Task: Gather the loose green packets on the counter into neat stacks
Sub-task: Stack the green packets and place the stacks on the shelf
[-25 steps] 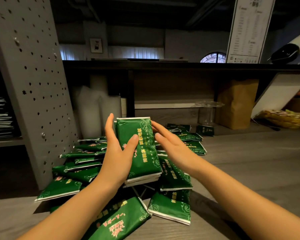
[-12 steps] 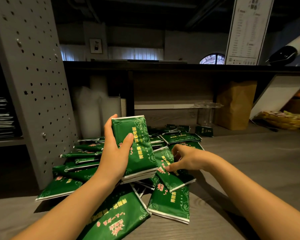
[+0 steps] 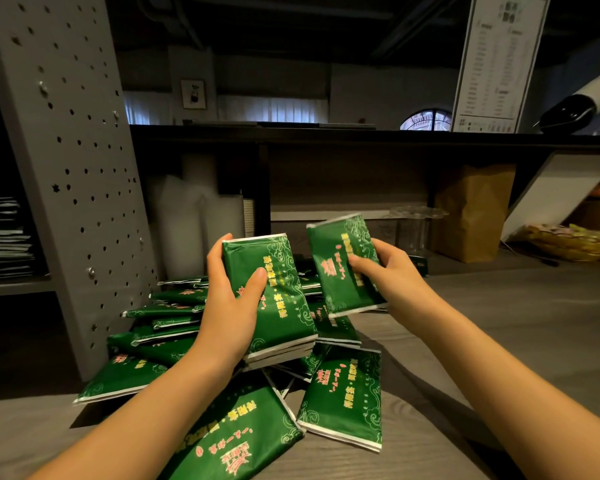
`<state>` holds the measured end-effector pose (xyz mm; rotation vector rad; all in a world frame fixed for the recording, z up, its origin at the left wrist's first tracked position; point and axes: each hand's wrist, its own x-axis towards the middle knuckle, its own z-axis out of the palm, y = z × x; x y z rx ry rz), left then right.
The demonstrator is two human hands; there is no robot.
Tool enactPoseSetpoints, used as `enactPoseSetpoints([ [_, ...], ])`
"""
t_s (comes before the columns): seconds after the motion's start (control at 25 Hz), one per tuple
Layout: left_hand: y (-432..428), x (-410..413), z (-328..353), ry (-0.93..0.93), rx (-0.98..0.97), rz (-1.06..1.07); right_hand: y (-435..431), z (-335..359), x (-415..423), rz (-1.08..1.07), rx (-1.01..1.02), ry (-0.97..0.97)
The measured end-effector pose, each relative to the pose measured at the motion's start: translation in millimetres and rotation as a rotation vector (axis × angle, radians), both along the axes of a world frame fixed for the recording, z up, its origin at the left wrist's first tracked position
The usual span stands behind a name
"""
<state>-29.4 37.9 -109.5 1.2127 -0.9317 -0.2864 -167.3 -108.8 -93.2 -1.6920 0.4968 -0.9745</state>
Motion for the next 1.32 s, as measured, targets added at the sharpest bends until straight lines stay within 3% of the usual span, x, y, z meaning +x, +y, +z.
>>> enactPoseSetpoints([
  [0.12,-0.2,0.4,-0.1,0.026,-0.004,0.001,21.5,1.7,5.6,0.181,0.13,-0.101],
  [0.24,-2.5,-2.0,-0.6,0.071,-0.022,-0.022,38.2,-13.1,22.0,0.176,0.039,-0.01],
  [0.52,-2.3,-10.0,-3.5,0.111,-0.082,-0.105,61.9,-36.0,43.2,0.242,-0.168,-0.012],
  [0.72,-4.3,-7.6,-8.1,-0.055,-0.067,-0.039,51.6,-37.1,47.6,0.385,-0.064,0.014],
  [0.8,-4.7,-5.9,-7.8,-0.062,-0.066,-0.022,42.4,-27.1,40.4,0.297,-0.061,0.03],
  [0.92,-3.2,-5.0,-3.6,-0.018,-0.069,-0.035,9.5,-26.6,25.4,-0.232,-0.418,0.401],
  [1.0,-2.1,-3.3,-2.2,-0.002,-0.087,-0.029,-8.6,-34.6,18.9,-0.368,-0.504,0.701],
  [1.16,-0.5,1.1,0.8,0.0,-0.112,0.005,-10.3,-46.9,25.5,-0.319,-0.509,1.015],
  [1.24,0.0,4.2,2.1,0.019,-0.123,0.015,-5.8,-46.8,29.2,-0.215,-0.495,0.993],
  [1.32,-0.2,7.7,2.6,0.045,-0.132,0.019,-2.2,-40.8,26.3,-0.07,-0.34,0.881],
])
